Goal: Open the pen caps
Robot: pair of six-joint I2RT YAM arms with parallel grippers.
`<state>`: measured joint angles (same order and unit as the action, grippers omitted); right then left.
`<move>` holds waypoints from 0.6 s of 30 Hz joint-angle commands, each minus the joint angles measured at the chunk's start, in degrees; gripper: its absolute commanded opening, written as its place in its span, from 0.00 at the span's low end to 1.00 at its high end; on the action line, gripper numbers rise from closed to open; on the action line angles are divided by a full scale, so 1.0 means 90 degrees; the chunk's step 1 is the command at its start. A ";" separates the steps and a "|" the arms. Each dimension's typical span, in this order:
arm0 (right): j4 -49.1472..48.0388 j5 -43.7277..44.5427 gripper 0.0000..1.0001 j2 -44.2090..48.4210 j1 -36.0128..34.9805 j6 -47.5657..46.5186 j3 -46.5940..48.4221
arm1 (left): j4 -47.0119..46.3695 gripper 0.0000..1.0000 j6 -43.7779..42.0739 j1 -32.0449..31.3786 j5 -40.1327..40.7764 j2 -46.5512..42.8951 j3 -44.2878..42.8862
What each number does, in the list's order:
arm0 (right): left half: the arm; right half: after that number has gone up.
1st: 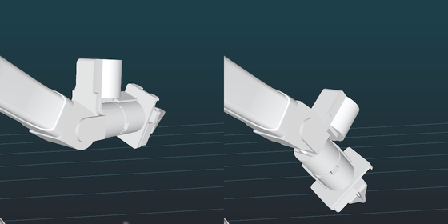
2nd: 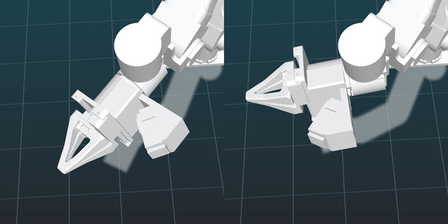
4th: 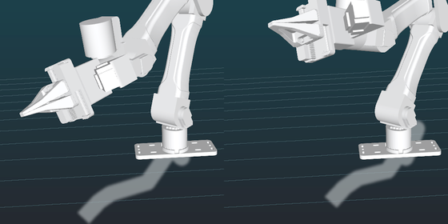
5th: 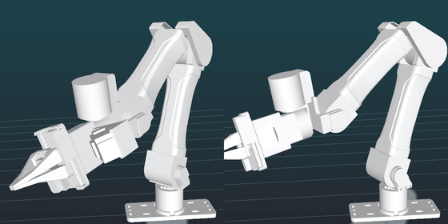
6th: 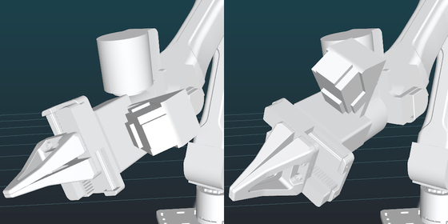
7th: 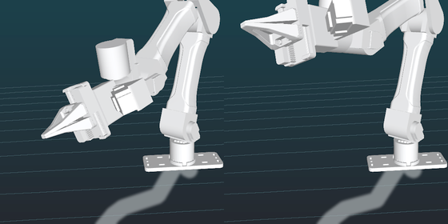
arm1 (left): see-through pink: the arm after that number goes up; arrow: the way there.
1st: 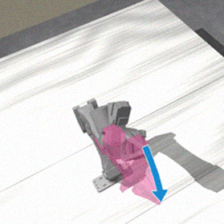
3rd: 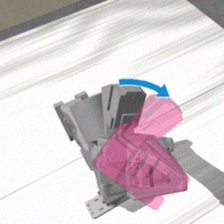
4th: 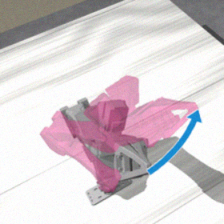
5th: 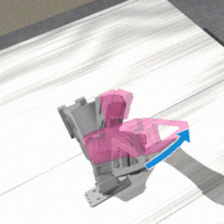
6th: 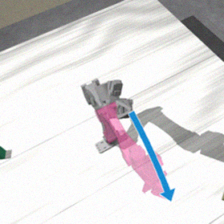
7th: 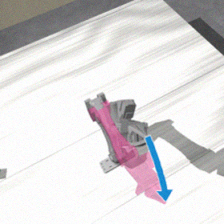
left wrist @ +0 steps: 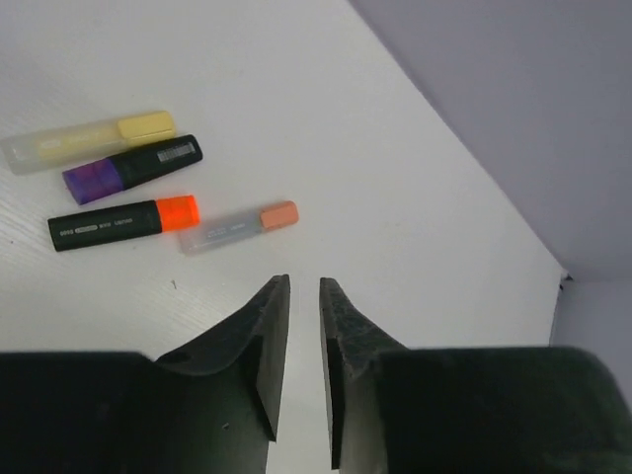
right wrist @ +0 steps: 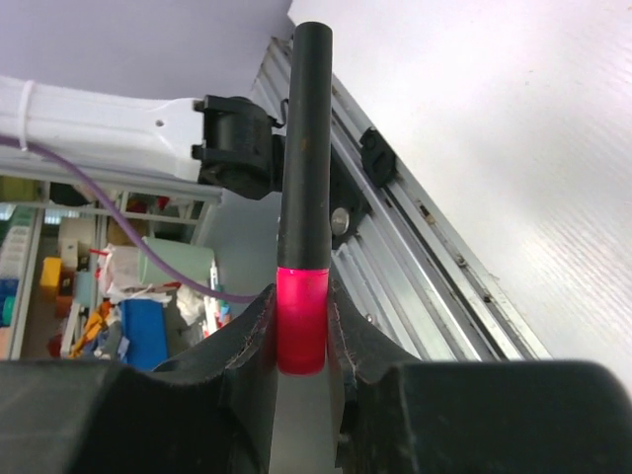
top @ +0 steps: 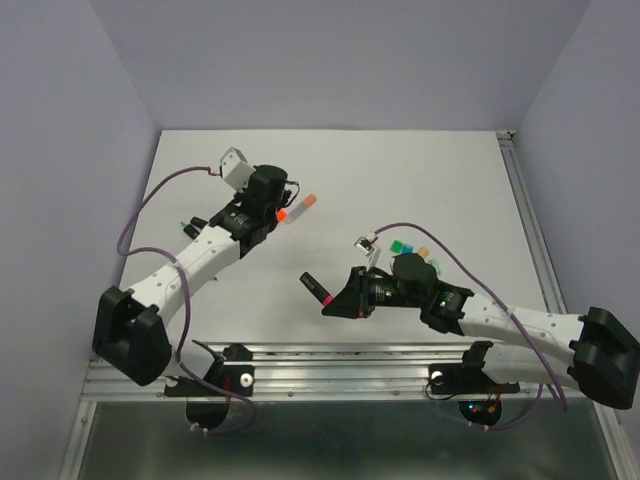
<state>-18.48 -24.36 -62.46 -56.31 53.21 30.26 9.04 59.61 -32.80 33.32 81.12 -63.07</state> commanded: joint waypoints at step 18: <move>-0.1383 0.0598 0.01 0.0017 0.0232 0.0122 0.0367 | -0.4536 0.99 -0.1089 -0.0047 -0.5379 -0.3799 0.3959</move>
<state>-21.23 -19.03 -61.43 -54.43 52.40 30.28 -17.30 47.05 -32.93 -4.25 48.21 -30.26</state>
